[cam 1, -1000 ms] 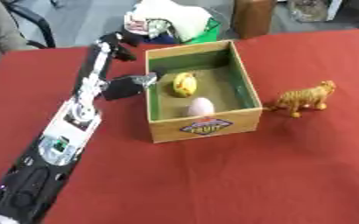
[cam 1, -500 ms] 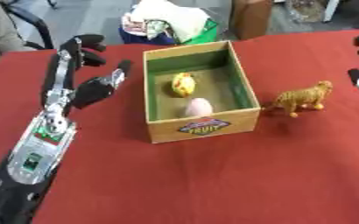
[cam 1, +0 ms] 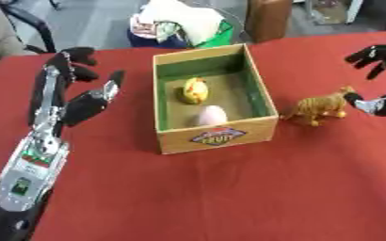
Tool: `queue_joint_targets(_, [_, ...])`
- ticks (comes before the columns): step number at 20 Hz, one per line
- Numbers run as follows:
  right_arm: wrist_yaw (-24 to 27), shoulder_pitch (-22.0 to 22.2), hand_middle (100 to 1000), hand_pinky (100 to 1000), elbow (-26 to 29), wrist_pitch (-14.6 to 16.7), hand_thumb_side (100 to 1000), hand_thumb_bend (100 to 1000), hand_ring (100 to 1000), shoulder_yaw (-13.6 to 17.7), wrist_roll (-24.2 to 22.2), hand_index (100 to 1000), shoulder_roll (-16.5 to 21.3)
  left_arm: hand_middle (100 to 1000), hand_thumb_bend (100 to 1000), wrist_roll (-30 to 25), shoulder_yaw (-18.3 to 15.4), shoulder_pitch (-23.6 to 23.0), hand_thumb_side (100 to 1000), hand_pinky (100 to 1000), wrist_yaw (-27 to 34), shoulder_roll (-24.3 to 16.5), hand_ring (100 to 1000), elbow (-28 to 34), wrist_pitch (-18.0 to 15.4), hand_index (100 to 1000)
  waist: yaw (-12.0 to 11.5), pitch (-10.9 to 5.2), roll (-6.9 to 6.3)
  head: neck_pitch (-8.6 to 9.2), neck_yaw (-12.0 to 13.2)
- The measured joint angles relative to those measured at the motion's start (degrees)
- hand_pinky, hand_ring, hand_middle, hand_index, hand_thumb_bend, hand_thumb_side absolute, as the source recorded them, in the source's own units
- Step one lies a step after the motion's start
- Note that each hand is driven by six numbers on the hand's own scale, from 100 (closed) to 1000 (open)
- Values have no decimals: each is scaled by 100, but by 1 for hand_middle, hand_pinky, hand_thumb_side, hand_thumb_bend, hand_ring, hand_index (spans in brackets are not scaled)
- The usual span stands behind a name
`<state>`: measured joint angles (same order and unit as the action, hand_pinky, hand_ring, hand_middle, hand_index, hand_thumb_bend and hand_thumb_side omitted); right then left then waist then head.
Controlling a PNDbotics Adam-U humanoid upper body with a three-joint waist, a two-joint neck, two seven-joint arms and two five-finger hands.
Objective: Pick up objects on the table and place them in the box.
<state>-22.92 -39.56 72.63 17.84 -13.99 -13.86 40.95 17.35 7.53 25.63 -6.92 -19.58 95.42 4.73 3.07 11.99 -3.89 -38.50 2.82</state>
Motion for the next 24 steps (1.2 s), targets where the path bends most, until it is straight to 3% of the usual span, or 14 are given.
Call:
queue_joint_targets(7, [-552, -39, 831, 747, -188, 371, 100, 332, 877, -125, -344, 868, -105, 567, 504, 1, -28, -44, 228, 635, 5, 45, 531, 0, 1, 737, -32, 0, 5, 0, -36])
queue_joint_targets(16, [-996, -87, 830, 771, -258, 592, 100, 304, 886, -193, -663, 864, -149, 566, 501, -29, -29, -57, 230, 636, 0, 46, 530, -1, 12, 737, -95, 0, 11, -38, -59])
queue_joint_targets(20, [-1132, -109, 813, 764, -312, 609, 100, 232, 869, -193, -695, 851, -190, 566, 498, -57, -29, -73, 230, 636, -16, 47, 529, -1, 14, 738, -116, 0, 12, -149, -101])
queue_joint_targets(24, [-1249, -110, 755, 719, -352, 587, 100, 164, 796, -192, -672, 817, -192, 566, 493, -84, -29, -87, 231, 635, -19, 53, 529, -1, 17, 738, -129, 0, 13, -225, -128])
